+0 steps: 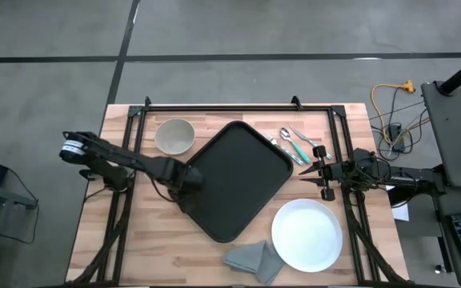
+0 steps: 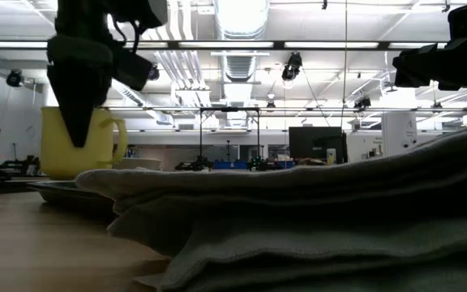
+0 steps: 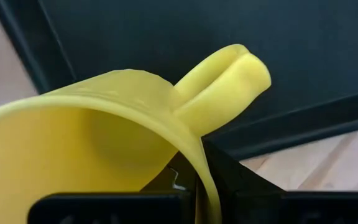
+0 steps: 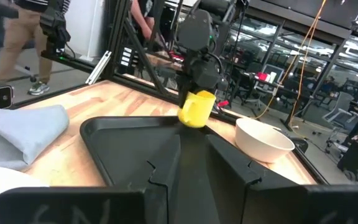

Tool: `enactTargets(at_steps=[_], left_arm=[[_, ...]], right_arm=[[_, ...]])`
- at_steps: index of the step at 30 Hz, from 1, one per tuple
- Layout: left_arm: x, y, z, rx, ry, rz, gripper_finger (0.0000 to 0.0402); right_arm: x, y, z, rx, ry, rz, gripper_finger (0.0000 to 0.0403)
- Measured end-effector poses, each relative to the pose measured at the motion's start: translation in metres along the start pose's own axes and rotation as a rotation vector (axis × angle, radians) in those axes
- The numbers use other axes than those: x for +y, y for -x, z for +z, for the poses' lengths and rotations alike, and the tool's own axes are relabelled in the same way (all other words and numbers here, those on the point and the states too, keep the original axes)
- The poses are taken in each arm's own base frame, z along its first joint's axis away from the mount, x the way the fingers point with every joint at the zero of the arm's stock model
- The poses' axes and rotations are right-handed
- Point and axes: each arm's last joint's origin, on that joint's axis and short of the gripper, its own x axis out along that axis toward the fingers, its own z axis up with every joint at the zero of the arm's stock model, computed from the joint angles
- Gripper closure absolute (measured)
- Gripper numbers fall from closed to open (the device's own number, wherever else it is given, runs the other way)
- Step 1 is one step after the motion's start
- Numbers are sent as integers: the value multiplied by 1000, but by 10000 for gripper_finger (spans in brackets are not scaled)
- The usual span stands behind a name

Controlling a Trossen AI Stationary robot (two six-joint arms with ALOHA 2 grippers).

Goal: Set up tray
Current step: Put the yellow mug on the black serving tray

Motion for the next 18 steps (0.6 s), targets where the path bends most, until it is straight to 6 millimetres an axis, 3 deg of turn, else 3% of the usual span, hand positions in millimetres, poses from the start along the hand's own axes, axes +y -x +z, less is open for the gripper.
enactTargets(at_steps=[9,18], left_arm=[[11,-24,-4,12,12,-10,401],[11,-25,-4,18,10,-15,384]], right_arm=[[0,0,0,0,0,0,335],[0,0,0,0,0,0,335]])
